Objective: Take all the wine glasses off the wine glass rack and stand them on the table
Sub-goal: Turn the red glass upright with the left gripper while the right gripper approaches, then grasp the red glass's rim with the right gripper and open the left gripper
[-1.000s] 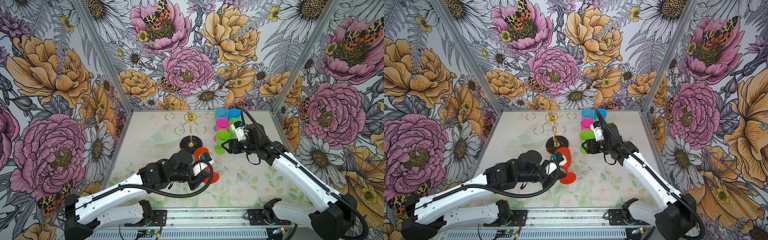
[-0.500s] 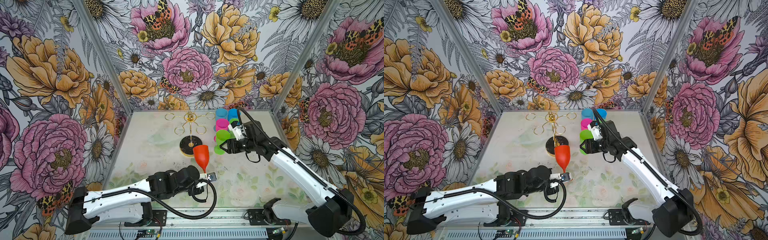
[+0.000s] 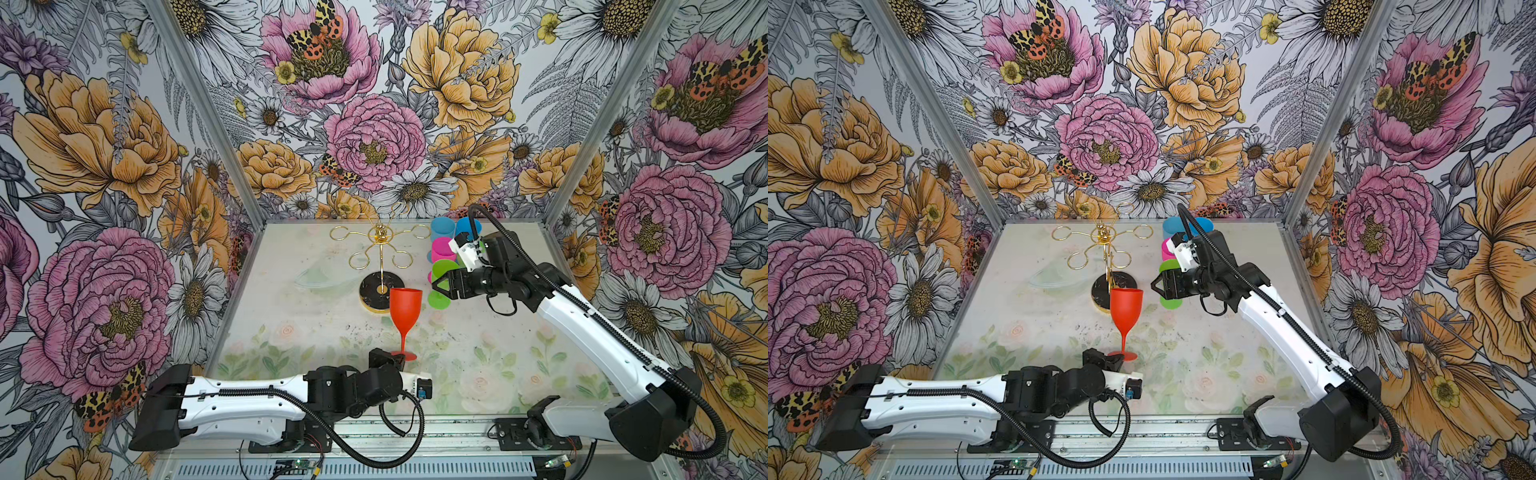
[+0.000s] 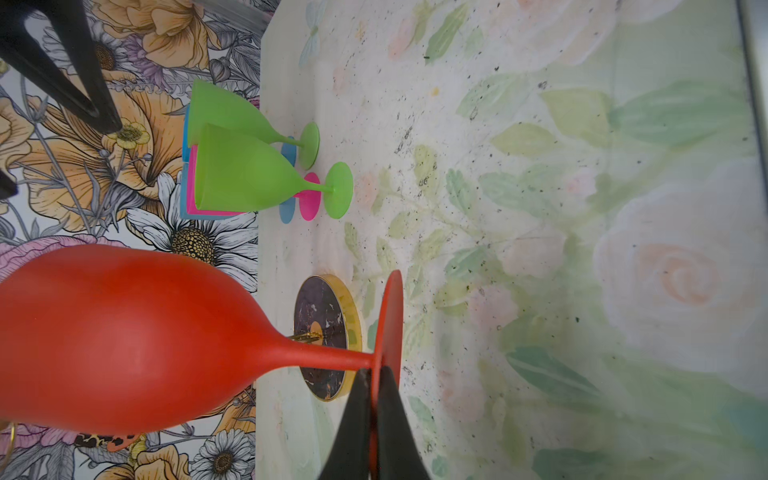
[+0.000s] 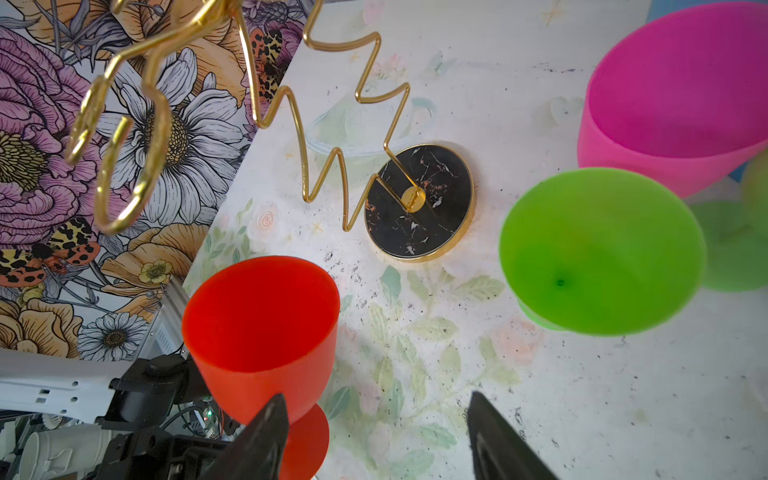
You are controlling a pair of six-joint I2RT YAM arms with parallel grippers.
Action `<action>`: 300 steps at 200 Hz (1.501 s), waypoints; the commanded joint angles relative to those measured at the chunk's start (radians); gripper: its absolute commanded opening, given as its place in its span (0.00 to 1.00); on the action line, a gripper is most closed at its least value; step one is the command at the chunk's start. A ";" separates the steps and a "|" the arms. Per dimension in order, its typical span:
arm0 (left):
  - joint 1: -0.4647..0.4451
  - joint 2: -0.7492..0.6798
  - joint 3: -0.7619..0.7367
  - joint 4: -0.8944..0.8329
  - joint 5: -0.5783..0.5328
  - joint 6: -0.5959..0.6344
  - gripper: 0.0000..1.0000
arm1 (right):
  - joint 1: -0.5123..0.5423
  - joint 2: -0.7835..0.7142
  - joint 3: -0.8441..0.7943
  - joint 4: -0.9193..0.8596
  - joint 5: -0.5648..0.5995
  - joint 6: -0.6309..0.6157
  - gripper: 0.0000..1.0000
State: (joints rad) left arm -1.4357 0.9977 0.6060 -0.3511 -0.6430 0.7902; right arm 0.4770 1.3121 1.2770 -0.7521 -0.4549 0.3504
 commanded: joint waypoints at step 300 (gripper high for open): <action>-0.058 0.045 -0.216 0.517 -0.377 0.540 0.00 | 0.046 0.153 0.100 -0.003 -0.291 -0.004 0.28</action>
State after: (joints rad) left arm -1.4883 1.0435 0.3977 0.0814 -0.9691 1.3170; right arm 0.5179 1.4422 1.3483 -0.7513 -0.7158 0.3538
